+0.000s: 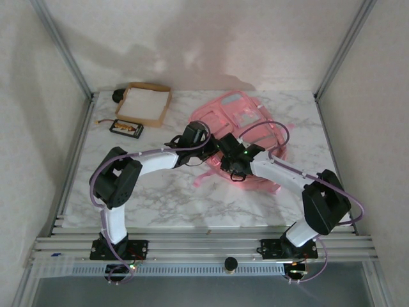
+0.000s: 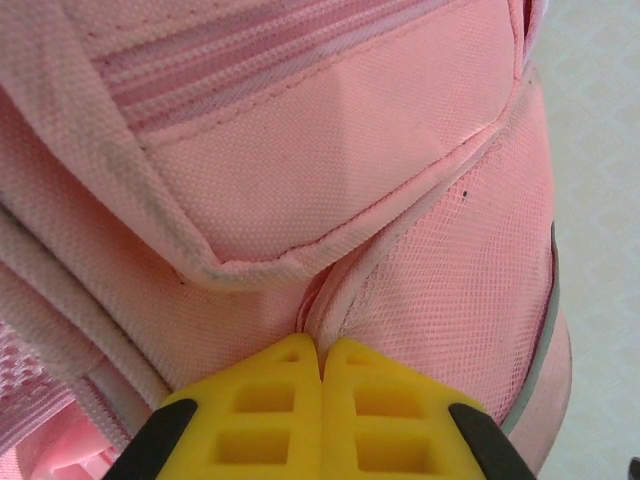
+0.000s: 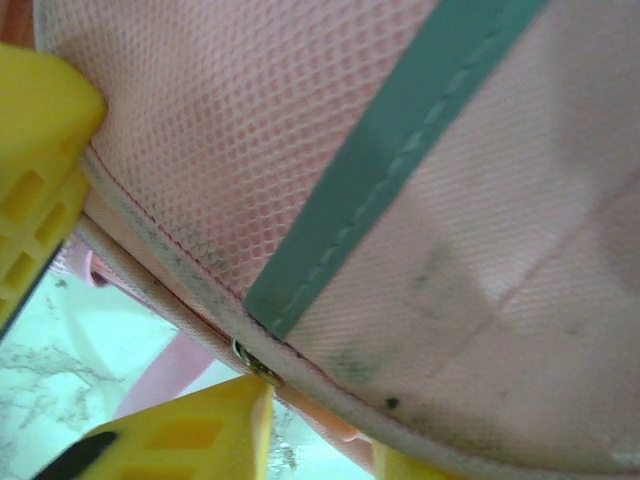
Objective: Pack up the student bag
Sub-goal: Zip the student bag at the center of the table.
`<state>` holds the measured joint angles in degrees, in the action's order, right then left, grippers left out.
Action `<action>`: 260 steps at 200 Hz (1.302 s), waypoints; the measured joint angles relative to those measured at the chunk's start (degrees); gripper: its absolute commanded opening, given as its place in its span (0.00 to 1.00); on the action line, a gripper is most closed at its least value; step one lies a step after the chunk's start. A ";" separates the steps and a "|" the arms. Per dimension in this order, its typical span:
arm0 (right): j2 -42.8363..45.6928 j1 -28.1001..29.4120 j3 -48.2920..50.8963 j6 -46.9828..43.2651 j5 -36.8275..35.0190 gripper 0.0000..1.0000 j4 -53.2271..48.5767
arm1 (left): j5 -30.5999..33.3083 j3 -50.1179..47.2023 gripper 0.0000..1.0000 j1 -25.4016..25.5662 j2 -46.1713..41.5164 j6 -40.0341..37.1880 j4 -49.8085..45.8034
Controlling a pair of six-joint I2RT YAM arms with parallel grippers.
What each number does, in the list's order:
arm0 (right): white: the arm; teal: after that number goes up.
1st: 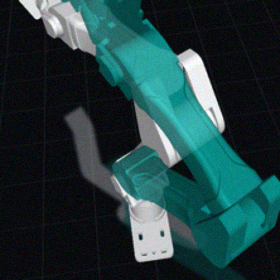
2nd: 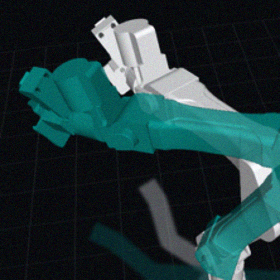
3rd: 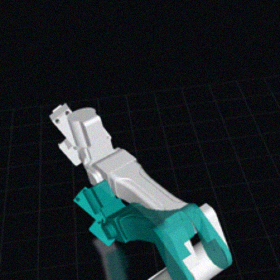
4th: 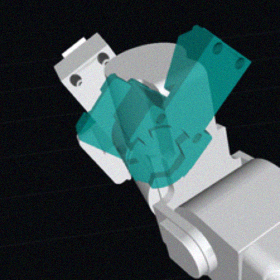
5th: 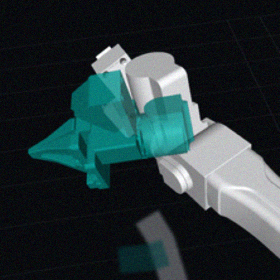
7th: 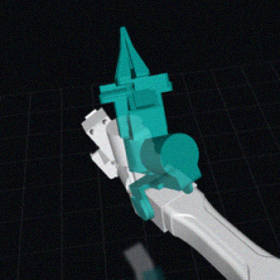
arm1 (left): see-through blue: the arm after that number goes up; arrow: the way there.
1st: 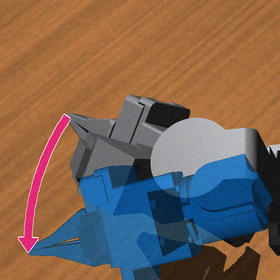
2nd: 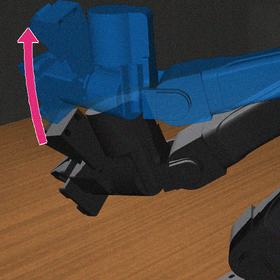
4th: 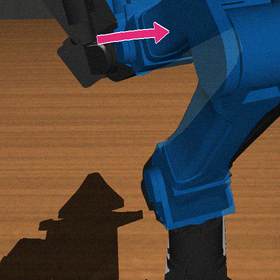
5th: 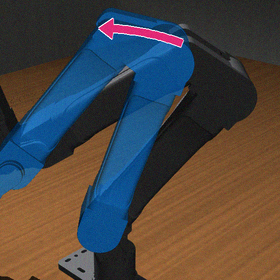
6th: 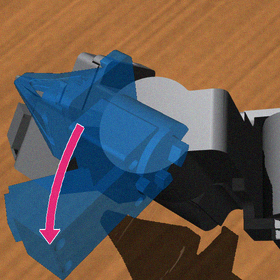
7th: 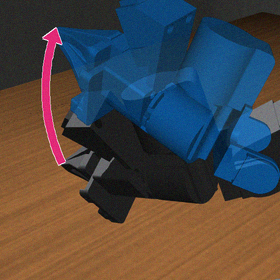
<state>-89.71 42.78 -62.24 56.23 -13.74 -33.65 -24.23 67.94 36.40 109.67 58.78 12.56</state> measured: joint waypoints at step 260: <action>8.09 -0.07 4.35 -10.67 1.99 0.00 5.99 | 5.09 3.21 0.00 -1.38 0.55 -5.46 -5.68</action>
<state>-81.62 42.72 -57.89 45.56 -11.75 -27.66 -19.14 71.16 35.03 110.21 53.32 6.87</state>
